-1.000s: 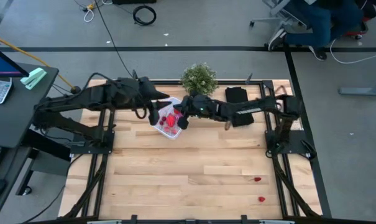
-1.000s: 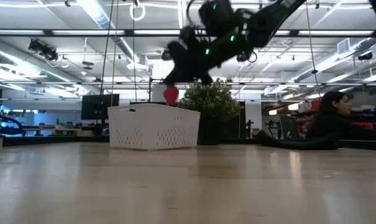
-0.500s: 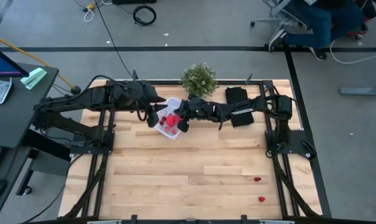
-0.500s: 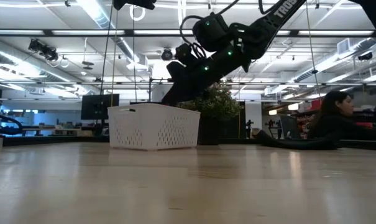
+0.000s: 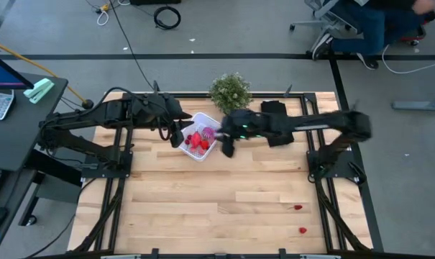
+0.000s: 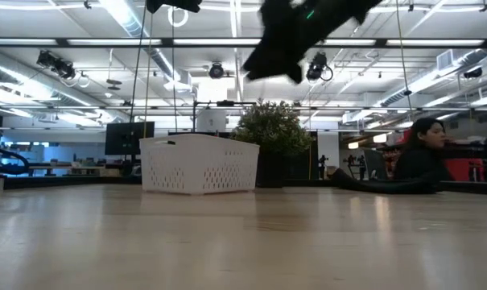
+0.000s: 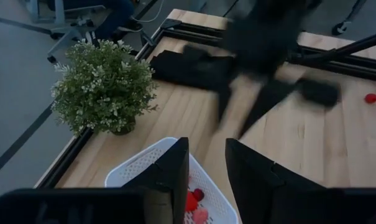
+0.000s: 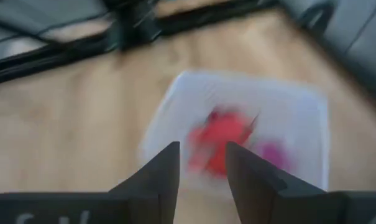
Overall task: Pick and placing Produce into tupperware
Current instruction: Put the red cherry into the white basket
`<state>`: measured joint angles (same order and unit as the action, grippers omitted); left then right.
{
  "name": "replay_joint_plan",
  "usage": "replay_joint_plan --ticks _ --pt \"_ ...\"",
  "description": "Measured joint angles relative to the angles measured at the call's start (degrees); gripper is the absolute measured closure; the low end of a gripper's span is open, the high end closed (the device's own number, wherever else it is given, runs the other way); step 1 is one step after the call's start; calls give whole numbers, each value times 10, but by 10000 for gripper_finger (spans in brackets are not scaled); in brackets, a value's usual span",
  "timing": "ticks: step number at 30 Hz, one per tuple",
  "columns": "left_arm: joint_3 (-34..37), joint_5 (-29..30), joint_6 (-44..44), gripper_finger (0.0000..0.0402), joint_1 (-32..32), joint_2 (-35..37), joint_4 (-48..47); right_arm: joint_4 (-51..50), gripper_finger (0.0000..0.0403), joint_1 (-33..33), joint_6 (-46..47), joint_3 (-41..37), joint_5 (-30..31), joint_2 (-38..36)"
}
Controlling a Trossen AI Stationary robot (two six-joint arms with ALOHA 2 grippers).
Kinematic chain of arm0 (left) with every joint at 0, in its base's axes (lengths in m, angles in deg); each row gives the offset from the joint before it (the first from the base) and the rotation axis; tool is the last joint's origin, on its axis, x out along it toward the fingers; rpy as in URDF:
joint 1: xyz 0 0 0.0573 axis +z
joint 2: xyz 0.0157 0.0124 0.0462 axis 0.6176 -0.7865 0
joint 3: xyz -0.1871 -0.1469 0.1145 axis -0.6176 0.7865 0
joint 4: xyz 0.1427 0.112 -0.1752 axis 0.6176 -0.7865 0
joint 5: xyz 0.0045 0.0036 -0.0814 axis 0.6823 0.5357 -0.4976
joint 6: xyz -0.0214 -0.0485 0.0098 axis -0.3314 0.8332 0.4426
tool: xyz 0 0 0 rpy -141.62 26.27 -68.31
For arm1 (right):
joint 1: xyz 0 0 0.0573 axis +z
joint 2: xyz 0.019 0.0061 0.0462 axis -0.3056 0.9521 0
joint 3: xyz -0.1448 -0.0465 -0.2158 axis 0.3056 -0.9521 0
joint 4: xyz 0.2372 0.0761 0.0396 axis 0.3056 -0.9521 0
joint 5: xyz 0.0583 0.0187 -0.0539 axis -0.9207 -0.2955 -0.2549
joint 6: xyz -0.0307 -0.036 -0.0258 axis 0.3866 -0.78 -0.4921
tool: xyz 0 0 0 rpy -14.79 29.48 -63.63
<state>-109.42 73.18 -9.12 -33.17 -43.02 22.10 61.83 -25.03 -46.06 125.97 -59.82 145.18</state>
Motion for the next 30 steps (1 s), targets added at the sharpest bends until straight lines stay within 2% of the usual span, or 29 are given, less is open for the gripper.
replay_joint_plan --ticks 2,6,11,16,20,23,26,30 --pt "0 0 0 290 0 0 1 -95 271 25 29 0 -20 -59" --pt "0 0 10 293 0 0 -1 -279 278 113 98 -1 -13 -154" --pt "0 0 26 296 0 0 -8 -401 281 291 269 -23 90 -214" --pt "0 0 26 298 0 0 -9 -403 280 468 385 -92 142 -202" --pt "0 0 26 302 0 -3 -10 -390 270 562 445 -154 156 -159" --pt "0 -1 26 303 0 -7 -13 -386 258 600 497 -190 167 -125" --pt "0 0 26 302 0 -10 -11 -363 244 610 532 -216 167 -95" --pt "0 0 26 303 0 -17 -15 -299 223 610 531 -222 138 -59"
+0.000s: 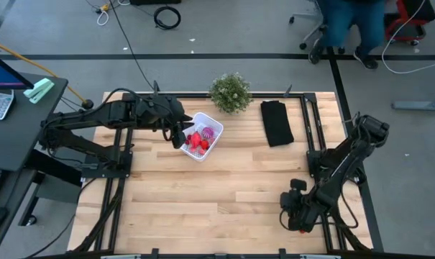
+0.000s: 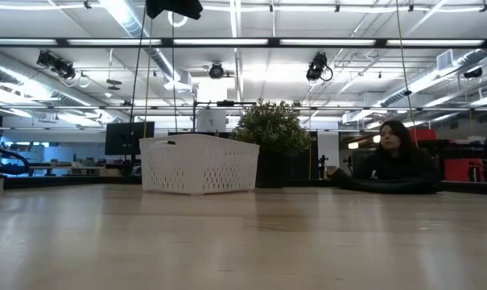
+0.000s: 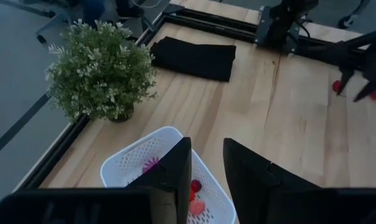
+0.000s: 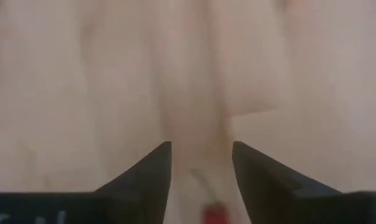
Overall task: Pick and placing Produce into tupperware
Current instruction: Put the red cherry into the white basket
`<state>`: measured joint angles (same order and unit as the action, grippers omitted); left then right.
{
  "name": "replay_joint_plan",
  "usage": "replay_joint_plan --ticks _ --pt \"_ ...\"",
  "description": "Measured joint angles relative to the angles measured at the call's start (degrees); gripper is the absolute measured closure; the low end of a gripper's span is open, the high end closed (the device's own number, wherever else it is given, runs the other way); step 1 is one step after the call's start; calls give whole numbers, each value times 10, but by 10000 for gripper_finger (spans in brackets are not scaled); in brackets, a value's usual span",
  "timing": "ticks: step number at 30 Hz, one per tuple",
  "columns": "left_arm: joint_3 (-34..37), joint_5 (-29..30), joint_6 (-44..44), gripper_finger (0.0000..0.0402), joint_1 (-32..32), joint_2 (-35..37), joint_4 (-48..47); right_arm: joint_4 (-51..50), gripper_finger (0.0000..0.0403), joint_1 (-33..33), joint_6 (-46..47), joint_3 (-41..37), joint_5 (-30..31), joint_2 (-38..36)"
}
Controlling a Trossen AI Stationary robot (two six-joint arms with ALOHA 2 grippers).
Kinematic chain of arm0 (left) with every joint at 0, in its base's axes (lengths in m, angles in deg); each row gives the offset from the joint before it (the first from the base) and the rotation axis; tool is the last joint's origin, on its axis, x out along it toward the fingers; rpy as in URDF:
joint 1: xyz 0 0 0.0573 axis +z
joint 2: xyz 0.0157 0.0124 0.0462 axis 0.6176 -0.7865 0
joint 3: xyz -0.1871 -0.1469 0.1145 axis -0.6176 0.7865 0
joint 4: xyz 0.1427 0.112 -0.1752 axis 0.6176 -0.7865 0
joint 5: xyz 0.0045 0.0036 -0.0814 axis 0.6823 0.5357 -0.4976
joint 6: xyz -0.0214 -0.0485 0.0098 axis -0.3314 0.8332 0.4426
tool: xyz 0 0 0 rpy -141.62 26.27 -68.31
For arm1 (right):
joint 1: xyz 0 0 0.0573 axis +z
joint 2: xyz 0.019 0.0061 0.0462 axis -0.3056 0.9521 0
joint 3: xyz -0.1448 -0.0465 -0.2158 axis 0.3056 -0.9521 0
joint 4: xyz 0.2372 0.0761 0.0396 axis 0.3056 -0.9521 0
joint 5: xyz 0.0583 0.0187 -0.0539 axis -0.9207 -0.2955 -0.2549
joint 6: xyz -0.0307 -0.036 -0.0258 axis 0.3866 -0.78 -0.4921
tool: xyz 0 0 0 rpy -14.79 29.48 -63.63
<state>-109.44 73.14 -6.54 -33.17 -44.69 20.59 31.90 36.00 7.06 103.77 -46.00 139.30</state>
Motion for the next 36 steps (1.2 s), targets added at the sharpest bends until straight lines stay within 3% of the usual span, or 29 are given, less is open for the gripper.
replay_joint_plan --ticks 10,24,29,36 --pt "0 0 0 306 0 -13 -2 33 187 0 -24 0 -31 40" --pt "0 0 0 312 0 -21 -7 -10 192 0 -35 0 -38 40" --pt "0 0 0 312 0 -21 -7 -10 228 0 -35 0 -40 40" --pt "0 0 0 321 0 -21 -7 -10 341 0 9 0 -40 40"
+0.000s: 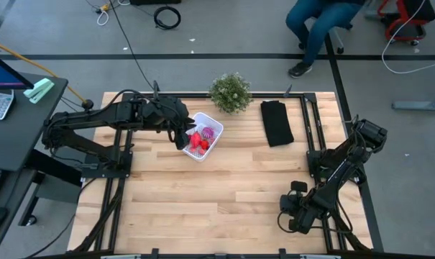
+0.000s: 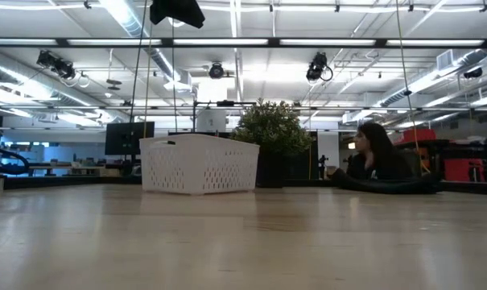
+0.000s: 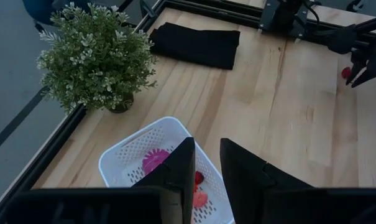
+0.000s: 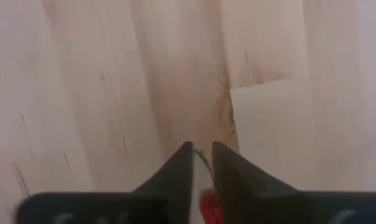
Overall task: Pick and placing Produce into tupperware
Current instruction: Put the red cherry into the white basket
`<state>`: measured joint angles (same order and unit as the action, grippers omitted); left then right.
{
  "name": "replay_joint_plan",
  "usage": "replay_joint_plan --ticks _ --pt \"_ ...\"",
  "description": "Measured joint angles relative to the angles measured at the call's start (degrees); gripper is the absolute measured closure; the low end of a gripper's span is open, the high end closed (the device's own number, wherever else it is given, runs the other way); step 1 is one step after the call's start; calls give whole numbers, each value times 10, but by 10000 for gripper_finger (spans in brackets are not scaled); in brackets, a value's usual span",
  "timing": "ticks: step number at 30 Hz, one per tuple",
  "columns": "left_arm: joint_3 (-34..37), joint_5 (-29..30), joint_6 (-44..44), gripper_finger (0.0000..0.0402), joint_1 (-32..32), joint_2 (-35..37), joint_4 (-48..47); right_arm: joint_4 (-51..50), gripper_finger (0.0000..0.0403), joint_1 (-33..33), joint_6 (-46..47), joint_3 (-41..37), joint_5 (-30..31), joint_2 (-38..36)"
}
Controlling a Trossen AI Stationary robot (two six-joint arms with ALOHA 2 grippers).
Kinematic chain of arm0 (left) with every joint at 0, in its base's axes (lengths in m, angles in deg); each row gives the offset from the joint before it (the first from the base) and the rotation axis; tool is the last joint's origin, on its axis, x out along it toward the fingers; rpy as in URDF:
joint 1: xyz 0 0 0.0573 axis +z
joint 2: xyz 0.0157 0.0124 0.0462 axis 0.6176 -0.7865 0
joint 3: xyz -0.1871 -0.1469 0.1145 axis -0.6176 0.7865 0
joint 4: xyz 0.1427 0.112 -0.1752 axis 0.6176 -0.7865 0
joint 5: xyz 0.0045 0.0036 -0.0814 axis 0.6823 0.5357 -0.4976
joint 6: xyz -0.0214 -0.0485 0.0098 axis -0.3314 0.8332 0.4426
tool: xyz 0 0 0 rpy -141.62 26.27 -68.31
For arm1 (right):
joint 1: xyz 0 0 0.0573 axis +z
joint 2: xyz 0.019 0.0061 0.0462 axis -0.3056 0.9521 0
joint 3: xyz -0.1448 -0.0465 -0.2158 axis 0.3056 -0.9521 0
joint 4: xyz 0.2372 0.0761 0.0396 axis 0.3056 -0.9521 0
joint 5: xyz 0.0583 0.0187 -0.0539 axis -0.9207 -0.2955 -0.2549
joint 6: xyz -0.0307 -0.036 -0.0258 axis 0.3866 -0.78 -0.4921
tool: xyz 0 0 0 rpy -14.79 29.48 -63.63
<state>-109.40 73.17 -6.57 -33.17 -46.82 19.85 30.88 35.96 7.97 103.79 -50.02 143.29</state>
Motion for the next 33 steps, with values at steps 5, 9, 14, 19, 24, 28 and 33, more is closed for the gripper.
replay_joint_plan --ticks 5,9,14,19,24,28,33 --pt "0 0 0 318 0 0 0 0 392 0 57 0 12 0" --pt "0 0 0 319 0 0 0 13 393 -4 71 0 110 0" --pt "0 0 0 325 0 0 5 94 395 -53 0 0 401 -7" --pt "0 0 0 322 0 0 14 260 399 -154 -147 0 631 -25" --pt "0 0 0 321 0 0 17 552 399 -315 -441 0 452 -14" --pt "0 0 0 328 0 1 17 737 400 -439 -549 7 215 24" --pt "0 0 0 333 -1 1 13 753 400 -548 -553 45 147 64"
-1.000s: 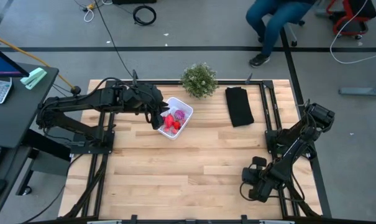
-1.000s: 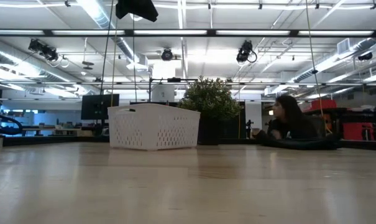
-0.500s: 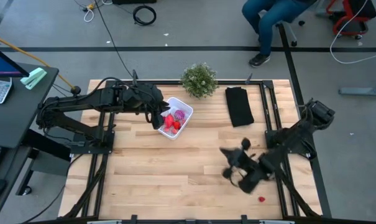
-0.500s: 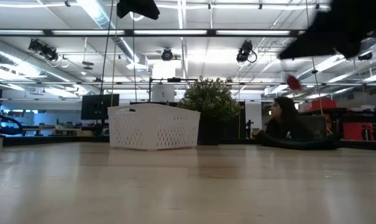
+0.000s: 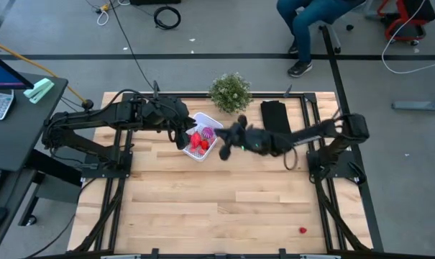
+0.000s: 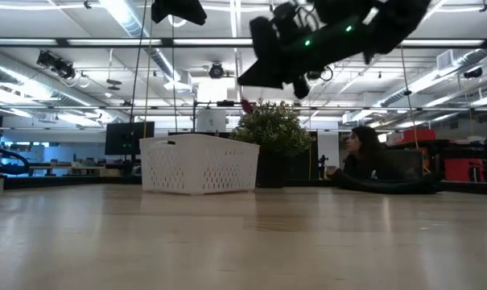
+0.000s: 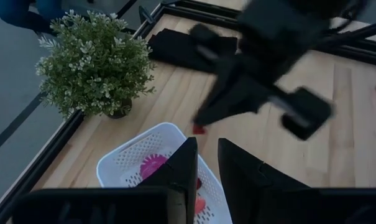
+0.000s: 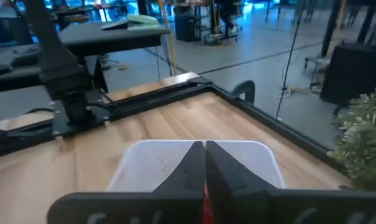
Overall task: Pick and placing Produce into tupperware
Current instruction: Put the red cherry into the white basket, then put the red raspberry into the white basket
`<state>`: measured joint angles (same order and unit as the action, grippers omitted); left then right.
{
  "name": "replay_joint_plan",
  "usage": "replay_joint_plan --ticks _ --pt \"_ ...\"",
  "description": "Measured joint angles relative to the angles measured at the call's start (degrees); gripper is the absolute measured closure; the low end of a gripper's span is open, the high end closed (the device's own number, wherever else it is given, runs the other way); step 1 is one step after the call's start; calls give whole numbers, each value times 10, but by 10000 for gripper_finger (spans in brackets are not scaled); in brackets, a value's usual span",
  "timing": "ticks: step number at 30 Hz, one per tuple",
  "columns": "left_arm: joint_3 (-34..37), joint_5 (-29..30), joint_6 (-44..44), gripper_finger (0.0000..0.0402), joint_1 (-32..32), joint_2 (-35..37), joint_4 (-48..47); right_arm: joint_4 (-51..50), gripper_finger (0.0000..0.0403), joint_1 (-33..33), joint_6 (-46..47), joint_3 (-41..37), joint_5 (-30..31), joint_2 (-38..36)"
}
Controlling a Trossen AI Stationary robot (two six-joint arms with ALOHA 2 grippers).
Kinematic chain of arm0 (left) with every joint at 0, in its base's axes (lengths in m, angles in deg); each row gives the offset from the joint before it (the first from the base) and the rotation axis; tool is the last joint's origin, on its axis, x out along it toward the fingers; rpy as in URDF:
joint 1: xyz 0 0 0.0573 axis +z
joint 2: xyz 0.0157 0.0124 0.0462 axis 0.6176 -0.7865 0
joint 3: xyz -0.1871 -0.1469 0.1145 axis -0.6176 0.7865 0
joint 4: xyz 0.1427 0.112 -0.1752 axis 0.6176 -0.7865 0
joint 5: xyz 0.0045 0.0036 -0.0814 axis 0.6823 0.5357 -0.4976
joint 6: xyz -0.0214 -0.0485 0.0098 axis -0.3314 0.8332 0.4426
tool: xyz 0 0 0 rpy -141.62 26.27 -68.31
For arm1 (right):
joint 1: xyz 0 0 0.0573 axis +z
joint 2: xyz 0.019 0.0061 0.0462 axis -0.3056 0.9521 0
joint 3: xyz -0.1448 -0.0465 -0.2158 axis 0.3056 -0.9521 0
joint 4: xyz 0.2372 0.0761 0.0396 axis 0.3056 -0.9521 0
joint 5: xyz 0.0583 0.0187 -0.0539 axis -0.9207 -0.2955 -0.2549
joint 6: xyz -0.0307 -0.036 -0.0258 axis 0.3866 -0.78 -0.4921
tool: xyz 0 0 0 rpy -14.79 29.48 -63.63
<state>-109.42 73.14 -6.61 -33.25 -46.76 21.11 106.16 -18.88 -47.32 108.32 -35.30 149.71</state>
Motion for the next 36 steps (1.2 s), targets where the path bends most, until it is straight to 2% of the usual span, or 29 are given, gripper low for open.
replay_joint_plan --ticks 3,9,13,16,20,24,29,33,36 --pt "0 0 0 331 0 0 0 0 399 -35 0 28 -56 36" --pt "0 0 0 326 0 0 -1 -9 398 -57 -11 93 -120 133" --pt "0 0 0 332 0 0 -7 -42 382 -57 -53 137 -127 167" --pt "0 0 0 335 0 0 -15 -103 360 -56 -65 174 -126 174" --pt "0 0 0 330 0 0 -26 -212 322 -56 -64 224 -127 167" --pt "0 0 6 327 0 0 -28 -348 287 -54 -58 272 -172 130" --pt "0 0 15 332 0 0 -34 -629 266 -30 10 318 -251 56" --pt "0 0 15 337 0 0 -44 -862 267 27 132 324 -329 -28" --pt "0 0 15 337 0 0 -45 -933 272 116 194 307 -322 -93"
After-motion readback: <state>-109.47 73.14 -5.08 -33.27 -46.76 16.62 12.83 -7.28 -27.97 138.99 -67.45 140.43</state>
